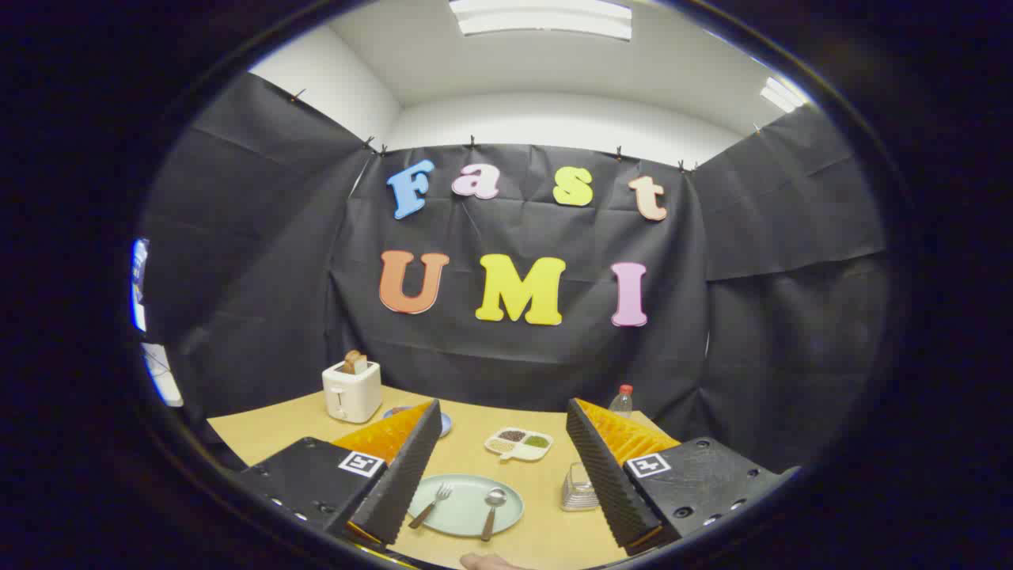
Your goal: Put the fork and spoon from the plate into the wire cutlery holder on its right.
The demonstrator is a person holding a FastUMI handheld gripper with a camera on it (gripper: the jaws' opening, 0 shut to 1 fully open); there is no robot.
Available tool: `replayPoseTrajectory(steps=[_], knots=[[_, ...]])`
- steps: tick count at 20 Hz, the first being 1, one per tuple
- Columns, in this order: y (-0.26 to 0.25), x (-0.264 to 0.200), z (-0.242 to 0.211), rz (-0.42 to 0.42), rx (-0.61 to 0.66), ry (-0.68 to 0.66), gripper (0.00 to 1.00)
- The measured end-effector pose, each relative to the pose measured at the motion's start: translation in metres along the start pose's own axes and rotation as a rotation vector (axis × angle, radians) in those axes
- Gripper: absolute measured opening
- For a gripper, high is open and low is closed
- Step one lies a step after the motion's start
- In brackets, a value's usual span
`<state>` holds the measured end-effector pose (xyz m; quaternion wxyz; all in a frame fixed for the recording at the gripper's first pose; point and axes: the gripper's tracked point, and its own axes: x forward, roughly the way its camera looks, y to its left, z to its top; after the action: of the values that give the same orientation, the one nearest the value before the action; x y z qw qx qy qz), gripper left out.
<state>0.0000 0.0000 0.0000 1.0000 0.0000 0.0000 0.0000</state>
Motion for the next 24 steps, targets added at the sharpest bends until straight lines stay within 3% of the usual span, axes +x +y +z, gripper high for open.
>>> replayPoseTrajectory(steps=[3, 11, 15, 20, 24], knots=[[-0.018, 0.006, -0.009, -0.101, 0.020, 0.037, 0.95], [-0.007, 0.007, -0.009, -0.035, 0.089, 0.040, 0.95], [-0.007, 0.010, -0.012, -0.049, 0.107, 0.067, 0.95], [0.002, 0.010, -0.005, 0.010, 0.196, 0.034, 0.95], [-0.005, 0.016, -0.018, -0.006, 0.181, 0.082, 0.95]])
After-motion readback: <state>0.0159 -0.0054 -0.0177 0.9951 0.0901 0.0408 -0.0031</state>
